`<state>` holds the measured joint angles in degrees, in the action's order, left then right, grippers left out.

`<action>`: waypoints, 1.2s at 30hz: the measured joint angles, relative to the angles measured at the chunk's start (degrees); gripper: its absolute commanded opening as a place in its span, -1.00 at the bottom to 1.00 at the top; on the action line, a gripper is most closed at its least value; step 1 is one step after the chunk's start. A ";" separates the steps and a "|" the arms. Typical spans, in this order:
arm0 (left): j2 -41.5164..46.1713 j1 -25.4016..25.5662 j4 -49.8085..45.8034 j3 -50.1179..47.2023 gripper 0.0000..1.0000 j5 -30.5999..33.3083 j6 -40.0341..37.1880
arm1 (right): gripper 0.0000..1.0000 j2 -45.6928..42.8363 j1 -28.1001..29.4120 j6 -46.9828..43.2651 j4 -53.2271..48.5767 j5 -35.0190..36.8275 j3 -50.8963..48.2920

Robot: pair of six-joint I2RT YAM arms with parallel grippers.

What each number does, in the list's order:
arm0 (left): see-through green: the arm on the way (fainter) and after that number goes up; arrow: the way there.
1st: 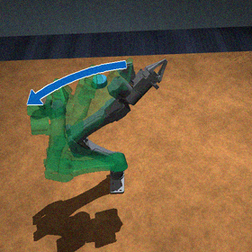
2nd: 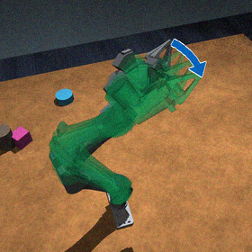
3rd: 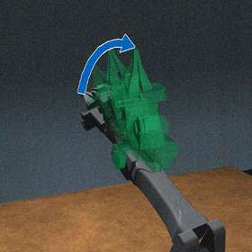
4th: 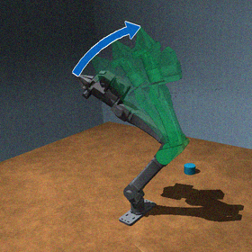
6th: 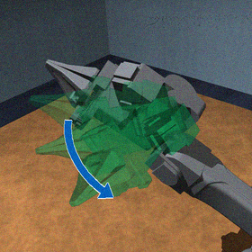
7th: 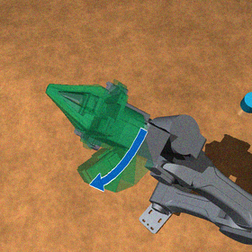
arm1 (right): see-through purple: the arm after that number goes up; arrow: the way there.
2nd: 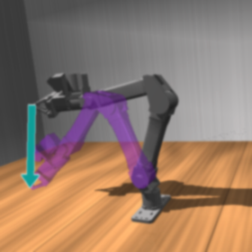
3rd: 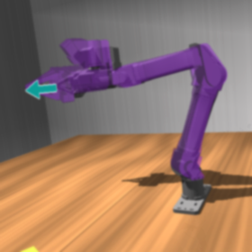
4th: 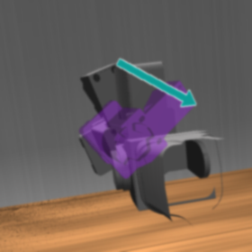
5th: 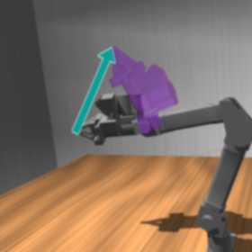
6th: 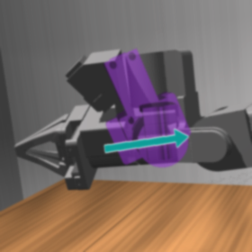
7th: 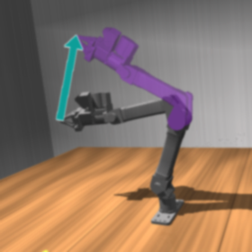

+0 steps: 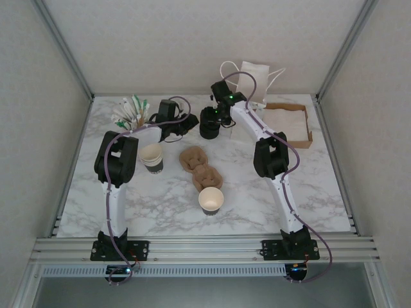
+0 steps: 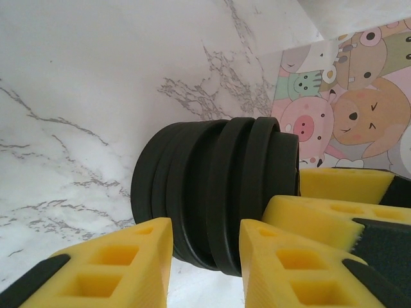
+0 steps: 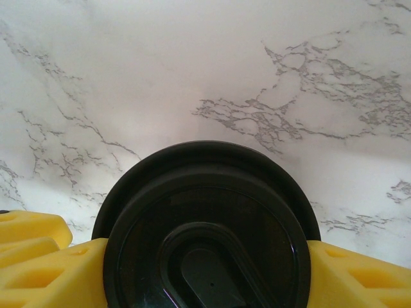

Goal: Pack the takeout coffee

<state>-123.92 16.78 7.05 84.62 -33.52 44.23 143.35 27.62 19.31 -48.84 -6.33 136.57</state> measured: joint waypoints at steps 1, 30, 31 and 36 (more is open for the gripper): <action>0.00 0.00 0.00 0.00 -0.37 0.00 0.00 | 0.43 0.00 0.00 0.00 0.00 -0.02 -0.02; -1.84 0.00 1.44 0.00 -0.31 -1.70 0.87 | 0.41 -0.09 -0.15 0.04 -0.02 -2.54 -0.09; -1.84 0.00 1.51 0.00 -0.31 -1.70 0.87 | 0.41 -0.09 -0.15 0.07 -0.04 -2.58 -0.09; -1.92 0.00 1.99 -0.37 -0.32 -1.68 0.87 | 0.41 -0.09 -0.17 0.28 -0.07 -2.73 -0.09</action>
<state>-125.84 16.78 9.04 84.25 -35.20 45.10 143.26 27.44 19.59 -48.90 -9.06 136.49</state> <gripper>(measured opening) 0.344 0.705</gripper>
